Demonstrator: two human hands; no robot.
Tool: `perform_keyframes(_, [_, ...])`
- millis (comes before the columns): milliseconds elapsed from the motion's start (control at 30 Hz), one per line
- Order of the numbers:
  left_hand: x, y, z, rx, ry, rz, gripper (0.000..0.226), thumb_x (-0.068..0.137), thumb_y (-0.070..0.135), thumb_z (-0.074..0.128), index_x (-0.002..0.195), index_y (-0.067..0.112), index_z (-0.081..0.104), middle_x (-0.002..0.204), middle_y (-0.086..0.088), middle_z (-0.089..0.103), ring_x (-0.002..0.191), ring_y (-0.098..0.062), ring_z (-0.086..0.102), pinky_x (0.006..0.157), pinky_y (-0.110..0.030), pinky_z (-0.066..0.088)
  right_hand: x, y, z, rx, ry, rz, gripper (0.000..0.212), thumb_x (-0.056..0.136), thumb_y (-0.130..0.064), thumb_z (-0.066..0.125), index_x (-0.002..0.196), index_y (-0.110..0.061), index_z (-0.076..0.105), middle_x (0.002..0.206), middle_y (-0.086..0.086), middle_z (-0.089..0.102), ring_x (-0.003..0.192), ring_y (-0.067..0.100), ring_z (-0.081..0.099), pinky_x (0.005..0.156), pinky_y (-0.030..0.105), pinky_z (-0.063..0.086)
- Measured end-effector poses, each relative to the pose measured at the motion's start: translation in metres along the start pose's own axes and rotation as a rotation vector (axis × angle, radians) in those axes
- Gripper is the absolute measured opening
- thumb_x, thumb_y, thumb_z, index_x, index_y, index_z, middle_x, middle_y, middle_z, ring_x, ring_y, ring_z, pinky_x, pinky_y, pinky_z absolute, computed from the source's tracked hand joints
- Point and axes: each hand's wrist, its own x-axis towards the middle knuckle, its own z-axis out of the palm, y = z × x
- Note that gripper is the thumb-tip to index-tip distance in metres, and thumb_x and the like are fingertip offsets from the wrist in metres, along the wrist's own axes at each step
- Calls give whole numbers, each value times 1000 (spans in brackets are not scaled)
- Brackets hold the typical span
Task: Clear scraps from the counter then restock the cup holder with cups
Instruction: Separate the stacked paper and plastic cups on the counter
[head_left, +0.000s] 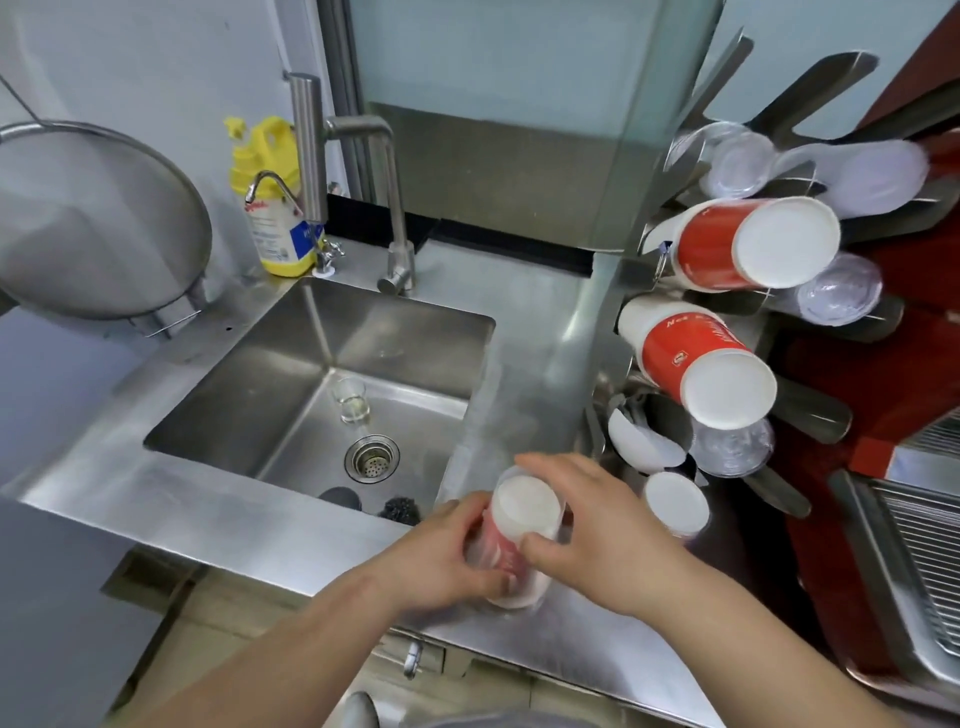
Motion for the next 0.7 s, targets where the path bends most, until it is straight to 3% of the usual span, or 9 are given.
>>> perform_keyframes(67, [1,-4,-3,19,-13,22,74,62,49,78,127,46,42,124,10,53,114,-4,52,101,-29,44,0,-1,5,10,2,13,71,73,-38,69,138,-38,39,131,-16,43,117,-1,45,88,-2,26])
perform_keyframes(167, [2,-7,-5,39,-26,53,77,64,45,80,131,46,40,126,11,52,116,-5,50,102,-26,42,-3,-4,9,42,11,25,69,72,-36,69,135,-37,41,126,-16,44,114,-1,48,92,3,31])
perform_keyframes(267, [3,-12,-6,-2,-46,64,77,62,45,81,128,48,41,125,10,53,112,-4,55,99,-30,48,-4,-8,12,51,27,41,69,71,-34,71,134,-36,43,126,-14,45,114,-1,47,94,8,34])
perform_keyframes(433, [4,-17,-4,-36,-82,74,79,61,45,79,130,47,40,126,11,55,113,-5,57,98,-35,50,-9,-9,14,48,40,63,70,69,-32,69,134,-35,44,124,-15,45,112,-2,46,92,0,27])
perform_keyframes(533, [6,-18,-3,-11,-81,103,79,62,46,78,130,47,39,128,10,53,117,-5,54,100,-34,48,-12,-8,17,71,62,84,69,68,-31,71,132,-35,44,123,-14,46,112,-1,46,95,6,32])
perform_keyframes(600, [6,-20,0,6,-66,124,80,61,43,77,131,48,38,127,8,51,118,-5,53,101,-31,47,-14,-8,19,90,77,95,69,67,-30,71,131,-34,45,123,-12,46,113,0,47,97,11,34])
perform_keyframes(700, [4,-25,9,49,-26,164,80,66,36,80,133,45,38,121,9,47,116,-4,49,97,-18,43,-16,-8,22,102,96,112,69,66,-31,71,130,-34,44,125,-11,49,115,0,46,94,4,30])
